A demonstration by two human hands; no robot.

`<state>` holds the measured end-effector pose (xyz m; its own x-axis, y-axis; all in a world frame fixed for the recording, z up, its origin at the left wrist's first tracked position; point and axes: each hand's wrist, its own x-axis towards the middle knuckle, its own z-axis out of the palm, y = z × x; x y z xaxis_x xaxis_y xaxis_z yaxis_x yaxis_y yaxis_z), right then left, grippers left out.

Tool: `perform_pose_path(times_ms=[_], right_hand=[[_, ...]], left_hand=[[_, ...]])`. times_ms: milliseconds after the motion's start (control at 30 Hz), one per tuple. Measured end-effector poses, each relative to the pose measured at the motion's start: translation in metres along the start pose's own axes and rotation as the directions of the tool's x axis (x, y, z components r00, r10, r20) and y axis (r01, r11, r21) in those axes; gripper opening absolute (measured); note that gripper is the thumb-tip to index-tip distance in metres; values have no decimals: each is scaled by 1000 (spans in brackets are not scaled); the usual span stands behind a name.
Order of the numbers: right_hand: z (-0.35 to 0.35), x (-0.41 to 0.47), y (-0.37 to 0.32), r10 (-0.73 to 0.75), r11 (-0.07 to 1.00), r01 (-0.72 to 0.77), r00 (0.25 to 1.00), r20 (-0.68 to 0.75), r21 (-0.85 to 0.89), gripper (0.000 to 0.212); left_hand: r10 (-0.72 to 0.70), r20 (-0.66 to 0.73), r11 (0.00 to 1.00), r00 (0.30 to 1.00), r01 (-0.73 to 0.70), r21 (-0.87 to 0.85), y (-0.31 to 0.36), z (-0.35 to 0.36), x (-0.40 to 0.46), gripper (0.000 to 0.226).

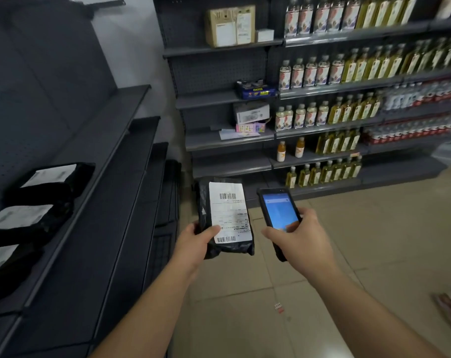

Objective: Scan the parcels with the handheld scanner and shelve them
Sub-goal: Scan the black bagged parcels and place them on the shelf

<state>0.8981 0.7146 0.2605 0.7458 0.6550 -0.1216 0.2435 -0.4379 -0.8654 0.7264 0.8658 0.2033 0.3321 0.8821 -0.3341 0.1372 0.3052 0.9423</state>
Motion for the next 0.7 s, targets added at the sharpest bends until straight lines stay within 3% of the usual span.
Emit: perform_pose_path(times_ms=[333,567,700], right_hand=[[1,175,-41,-48,999,48,996,70,-7,89],[50,276,-73,-59,997,63,995,85,-46,94],[89,336,-107,-73,995,76,996,59,-62,86]], left_hand=[[-45,-78,997,996,40,-61,45,50,124,21],[-38,-98,996,994,29,-87,76,46,238,23],[-5,-83,995,997,-3,-99,104,31,314,24]])
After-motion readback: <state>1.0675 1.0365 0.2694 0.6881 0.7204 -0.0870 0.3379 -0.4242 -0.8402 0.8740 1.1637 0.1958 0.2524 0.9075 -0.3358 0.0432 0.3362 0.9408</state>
